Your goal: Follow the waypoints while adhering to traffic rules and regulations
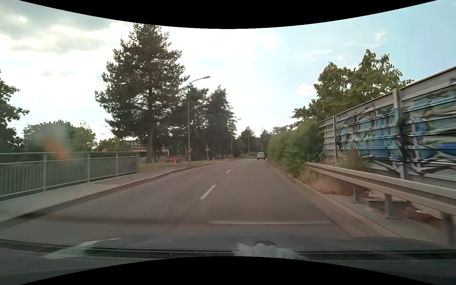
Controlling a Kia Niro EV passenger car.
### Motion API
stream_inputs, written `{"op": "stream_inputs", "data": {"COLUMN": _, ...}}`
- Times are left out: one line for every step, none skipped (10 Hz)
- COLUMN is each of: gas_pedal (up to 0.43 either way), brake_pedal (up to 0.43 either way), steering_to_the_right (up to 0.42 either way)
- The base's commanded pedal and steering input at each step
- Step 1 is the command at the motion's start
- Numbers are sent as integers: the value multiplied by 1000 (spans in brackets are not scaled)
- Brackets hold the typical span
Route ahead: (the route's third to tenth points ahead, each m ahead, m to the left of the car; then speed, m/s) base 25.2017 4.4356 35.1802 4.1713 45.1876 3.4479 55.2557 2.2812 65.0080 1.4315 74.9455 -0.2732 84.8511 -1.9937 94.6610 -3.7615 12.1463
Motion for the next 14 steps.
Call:
{"op": "stream_inputs", "data": {"gas_pedal": 110, "brake_pedal": 0, "steering_to_the_right": 8}}
{"op": "stream_inputs", "data": {"gas_pedal": 110, "brake_pedal": 0, "steering_to_the_right": 8}}
{"op": "stream_inputs", "data": {"gas_pedal": 98, "brake_pedal": 0, "steering_to_the_right": 8}}
{"op": "stream_inputs", "data": {"gas_pedal": 98, "brake_pedal": 0, "steering_to_the_right": 8}}
{"op": "stream_inputs", "data": {"gas_pedal": 98, "brake_pedal": 0, "steering_to_the_right": 8}}
{"op": "stream_inputs", "data": {"gas_pedal": 98, "brake_pedal": 0, "steering_to_the_right": 8}}
{"op": "stream_inputs", "data": {"gas_pedal": 98, "brake_pedal": 0, "steering_to_the_right": 8}}
{"op": "stream_inputs", "data": {"gas_pedal": 98, "brake_pedal": 0, "steering_to_the_right": 8}}
{"op": "stream_inputs", "data": {"gas_pedal": 98, "brake_pedal": 0, "steering_to_the_right": 8}}
{"op": "stream_inputs", "data": {"gas_pedal": 98, "brake_pedal": 0, "steering_to_the_right": 8}}
{"op": "stream_inputs", "data": {"gas_pedal": 98, "brake_pedal": 0, "steering_to_the_right": 8}}
{"op": "stream_inputs", "data": {"gas_pedal": 98, "brake_pedal": 0, "steering_to_the_right": 9}}
{"op": "stream_inputs", "data": {"gas_pedal": 98, "brake_pedal": 0, "steering_to_the_right": 10}}
{"op": "stream_inputs", "data": {"gas_pedal": 98, "brake_pedal": 0, "steering_to_the_right": 9}}
